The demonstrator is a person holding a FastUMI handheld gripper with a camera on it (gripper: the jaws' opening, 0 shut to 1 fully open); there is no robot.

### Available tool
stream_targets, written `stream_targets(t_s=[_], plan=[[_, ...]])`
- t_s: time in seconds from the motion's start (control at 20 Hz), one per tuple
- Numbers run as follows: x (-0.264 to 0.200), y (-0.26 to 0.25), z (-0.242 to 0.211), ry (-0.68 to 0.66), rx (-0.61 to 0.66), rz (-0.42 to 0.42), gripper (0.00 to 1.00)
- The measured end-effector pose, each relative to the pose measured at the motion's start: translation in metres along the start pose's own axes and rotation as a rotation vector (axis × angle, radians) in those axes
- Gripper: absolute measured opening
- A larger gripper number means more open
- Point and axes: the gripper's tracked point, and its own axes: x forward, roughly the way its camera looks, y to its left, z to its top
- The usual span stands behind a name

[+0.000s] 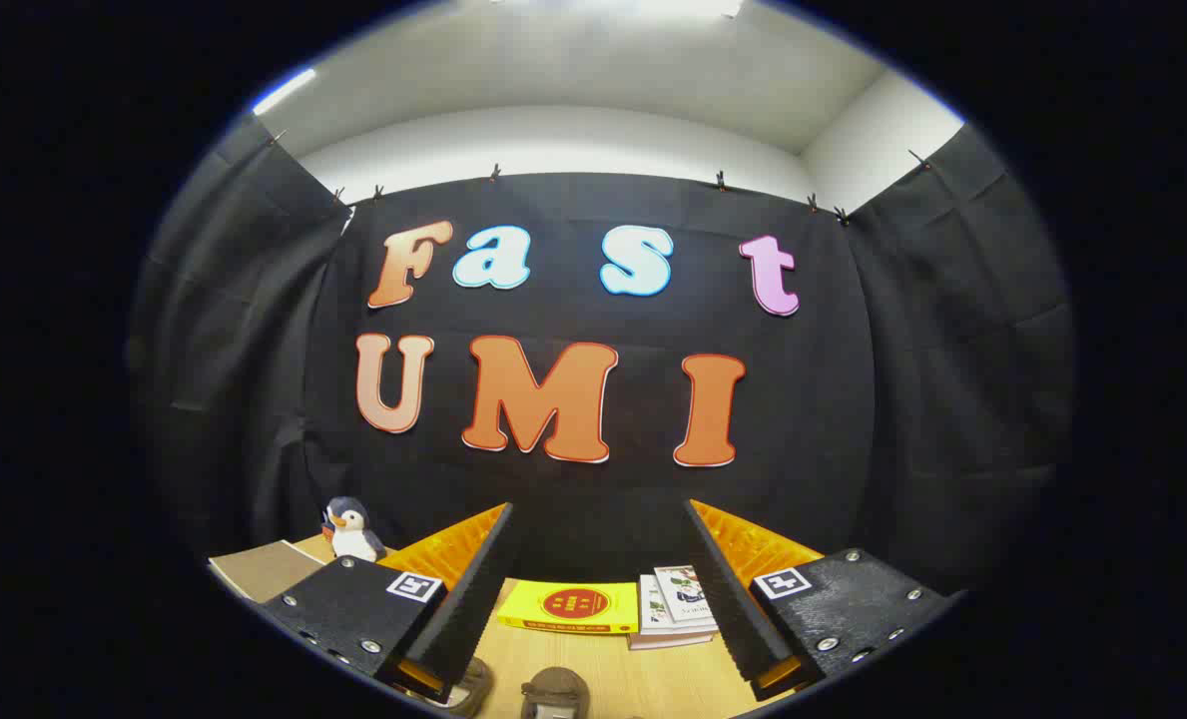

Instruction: Open the storage box then place both shoes into the box .Put the left shoe in first, then the right shoe, with the right side of both shoes facing outward in a uniform manner.

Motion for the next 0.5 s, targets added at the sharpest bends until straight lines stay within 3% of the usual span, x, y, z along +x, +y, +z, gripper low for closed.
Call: stream_targets(t_s=[0.5], plan=[[-0.002,0.013,0.030,-0.023,-0.011,-0.010,0.97]])
